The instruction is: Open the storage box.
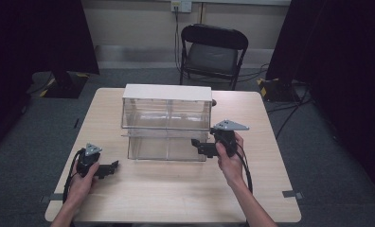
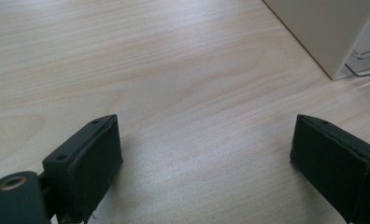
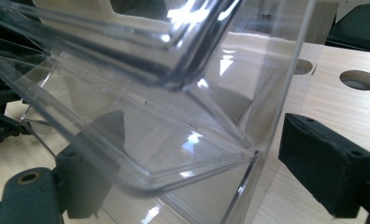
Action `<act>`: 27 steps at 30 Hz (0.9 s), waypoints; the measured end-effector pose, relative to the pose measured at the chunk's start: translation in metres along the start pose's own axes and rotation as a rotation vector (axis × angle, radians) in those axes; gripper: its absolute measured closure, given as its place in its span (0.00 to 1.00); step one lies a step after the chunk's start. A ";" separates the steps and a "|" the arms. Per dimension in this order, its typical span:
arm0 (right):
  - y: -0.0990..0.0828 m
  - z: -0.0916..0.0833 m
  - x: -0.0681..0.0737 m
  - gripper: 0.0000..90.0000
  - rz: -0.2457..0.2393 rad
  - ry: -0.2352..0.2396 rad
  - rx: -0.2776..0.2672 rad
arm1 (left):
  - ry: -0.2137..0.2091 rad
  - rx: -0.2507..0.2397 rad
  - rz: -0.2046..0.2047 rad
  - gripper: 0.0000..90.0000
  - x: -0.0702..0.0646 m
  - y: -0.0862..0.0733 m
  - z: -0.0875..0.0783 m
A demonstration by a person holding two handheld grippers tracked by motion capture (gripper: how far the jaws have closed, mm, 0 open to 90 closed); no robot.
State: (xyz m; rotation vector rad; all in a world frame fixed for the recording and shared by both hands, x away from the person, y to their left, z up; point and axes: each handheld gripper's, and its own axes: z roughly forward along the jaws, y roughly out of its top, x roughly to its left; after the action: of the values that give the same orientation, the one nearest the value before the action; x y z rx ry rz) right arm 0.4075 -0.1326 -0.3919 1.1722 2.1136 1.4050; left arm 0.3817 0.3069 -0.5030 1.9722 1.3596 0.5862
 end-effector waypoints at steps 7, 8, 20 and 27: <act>0.003 -0.001 -0.002 0.15 0.009 0.023 -0.010 | 0.000 0.001 0.001 0.09 0.000 0.000 0.000; 0.003 -0.001 -0.002 0.15 0.008 0.025 -0.011 | 0.000 0.000 0.000 0.09 0.000 0.000 0.000; 0.002 -0.001 -0.002 0.15 0.004 0.027 -0.017 | 0.000 0.000 0.000 0.09 0.000 0.000 0.000; 0.001 -0.001 -0.002 0.15 0.011 0.024 -0.027 | 0.000 0.001 0.001 0.09 0.000 0.000 0.000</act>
State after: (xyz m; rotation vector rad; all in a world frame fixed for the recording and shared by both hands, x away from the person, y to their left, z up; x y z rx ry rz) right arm 0.4083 -0.1349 -0.3909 1.1638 2.1014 1.4548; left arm 0.3817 0.3070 -0.5029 1.9740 1.3591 0.5865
